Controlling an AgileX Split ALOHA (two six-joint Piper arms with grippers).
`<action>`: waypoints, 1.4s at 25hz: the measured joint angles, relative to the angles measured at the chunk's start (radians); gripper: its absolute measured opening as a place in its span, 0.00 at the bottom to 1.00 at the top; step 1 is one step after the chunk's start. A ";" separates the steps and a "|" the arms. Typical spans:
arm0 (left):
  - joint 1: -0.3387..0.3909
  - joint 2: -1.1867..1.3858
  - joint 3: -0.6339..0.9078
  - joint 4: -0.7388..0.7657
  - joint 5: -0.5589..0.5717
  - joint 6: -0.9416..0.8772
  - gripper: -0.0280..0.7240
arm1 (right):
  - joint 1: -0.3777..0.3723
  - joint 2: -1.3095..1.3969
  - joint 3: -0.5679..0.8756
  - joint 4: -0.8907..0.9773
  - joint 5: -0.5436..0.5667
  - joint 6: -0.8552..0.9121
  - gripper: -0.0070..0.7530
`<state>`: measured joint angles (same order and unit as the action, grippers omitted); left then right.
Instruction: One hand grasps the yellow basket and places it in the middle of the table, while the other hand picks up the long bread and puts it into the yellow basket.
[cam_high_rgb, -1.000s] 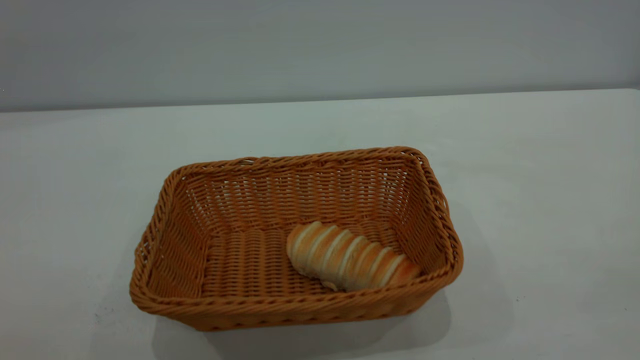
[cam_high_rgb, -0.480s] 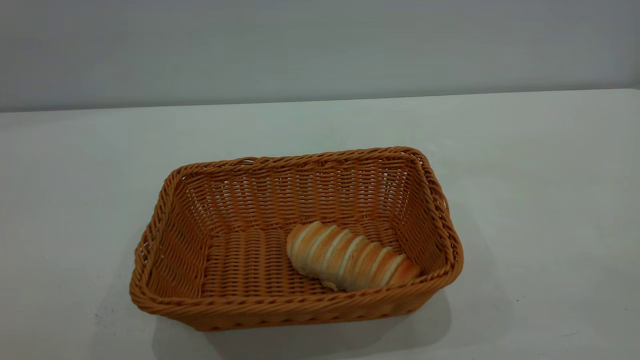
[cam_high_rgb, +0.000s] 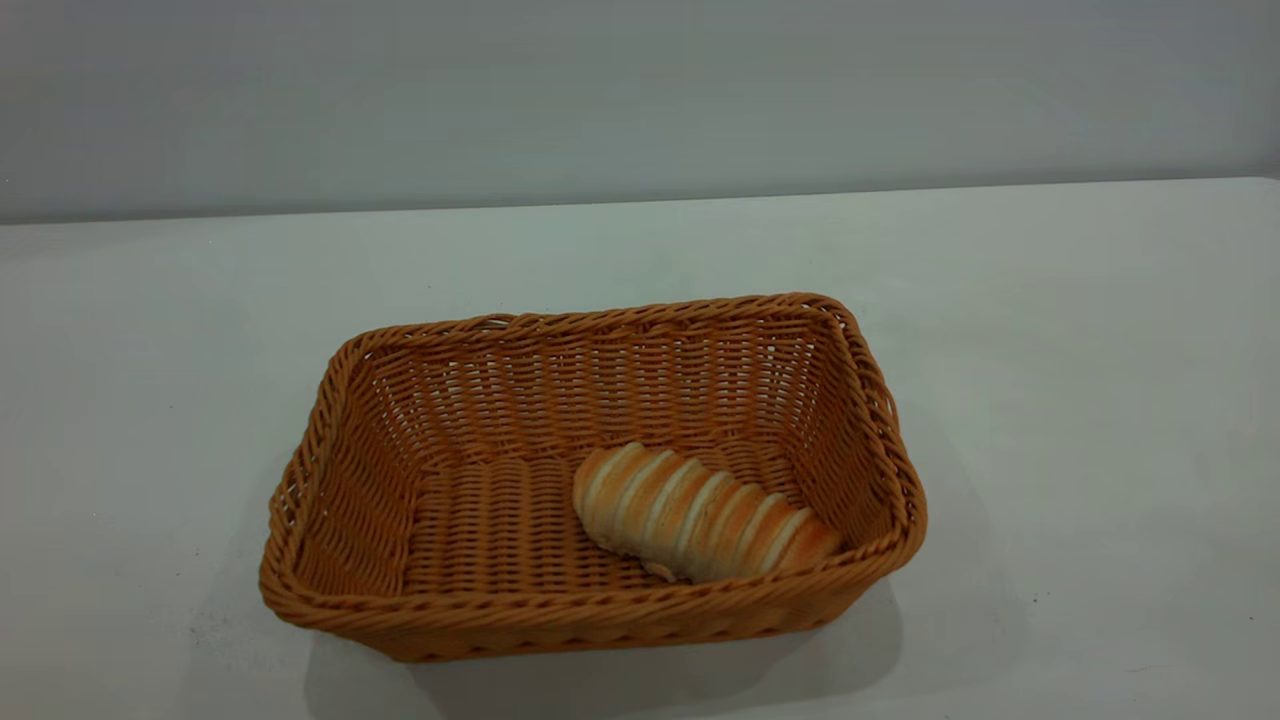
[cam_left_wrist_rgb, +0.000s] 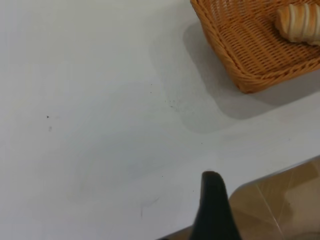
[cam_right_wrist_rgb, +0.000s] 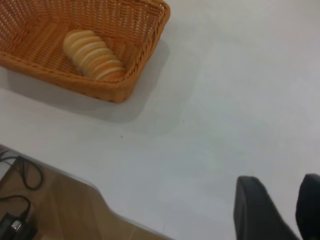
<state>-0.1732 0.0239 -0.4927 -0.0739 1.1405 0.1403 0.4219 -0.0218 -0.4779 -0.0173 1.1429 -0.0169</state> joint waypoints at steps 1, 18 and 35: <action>0.000 0.000 0.000 0.000 0.000 0.000 0.83 | 0.000 0.000 0.000 0.000 0.000 0.000 0.33; 0.000 0.000 0.000 -0.003 -0.001 -0.002 0.83 | 0.000 0.000 0.000 0.000 -0.001 0.000 0.33; 0.196 0.000 0.000 -0.004 -0.001 -0.003 0.83 | -0.414 0.000 0.000 0.000 -0.002 0.000 0.33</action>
<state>0.0231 0.0239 -0.4927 -0.0780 1.1396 0.1369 0.0078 -0.0218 -0.4779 -0.0173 1.1406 -0.0169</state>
